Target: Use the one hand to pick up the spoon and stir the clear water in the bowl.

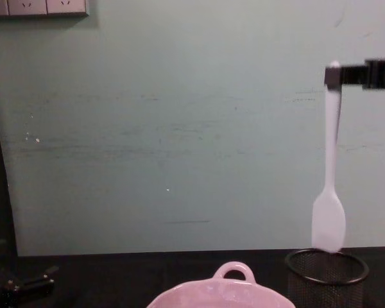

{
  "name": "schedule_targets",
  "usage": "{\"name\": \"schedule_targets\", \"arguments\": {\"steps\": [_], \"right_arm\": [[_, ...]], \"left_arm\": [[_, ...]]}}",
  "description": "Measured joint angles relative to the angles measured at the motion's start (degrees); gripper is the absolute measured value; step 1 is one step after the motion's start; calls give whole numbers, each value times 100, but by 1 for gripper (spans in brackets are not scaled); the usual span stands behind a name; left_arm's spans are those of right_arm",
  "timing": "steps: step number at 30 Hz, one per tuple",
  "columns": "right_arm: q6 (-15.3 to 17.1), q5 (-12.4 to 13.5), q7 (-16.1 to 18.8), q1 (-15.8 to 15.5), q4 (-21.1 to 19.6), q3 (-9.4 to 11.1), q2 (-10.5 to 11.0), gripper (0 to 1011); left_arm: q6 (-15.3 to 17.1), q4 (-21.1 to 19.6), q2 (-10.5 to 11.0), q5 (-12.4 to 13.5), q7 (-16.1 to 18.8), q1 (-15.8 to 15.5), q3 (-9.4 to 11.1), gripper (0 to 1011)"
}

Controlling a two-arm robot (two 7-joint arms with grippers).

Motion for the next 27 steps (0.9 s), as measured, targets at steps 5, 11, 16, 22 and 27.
{"name": "schedule_targets", "arguments": {"steps": [5,11,16,22,27], "right_arm": [[-41,106,22,-43,216,-46,-65,98],[-152,353,109,-89,609,-80,-209,97],[-272,584,183,-143,927,-94,-300,97],[-395,871,253,-220,1205,-78,-371,97],[-466,1089,324,-270,1387,-73,-408,97]], "left_arm": [[0,0,0,0,0,0,0,1011],[0,0,0,0,0,0,0,1011],[0,0,0,0,0,0,0,1011],[0,0,0,0,0,0,0,1011],[0,0,0,0,0,0,0,1011]]}}
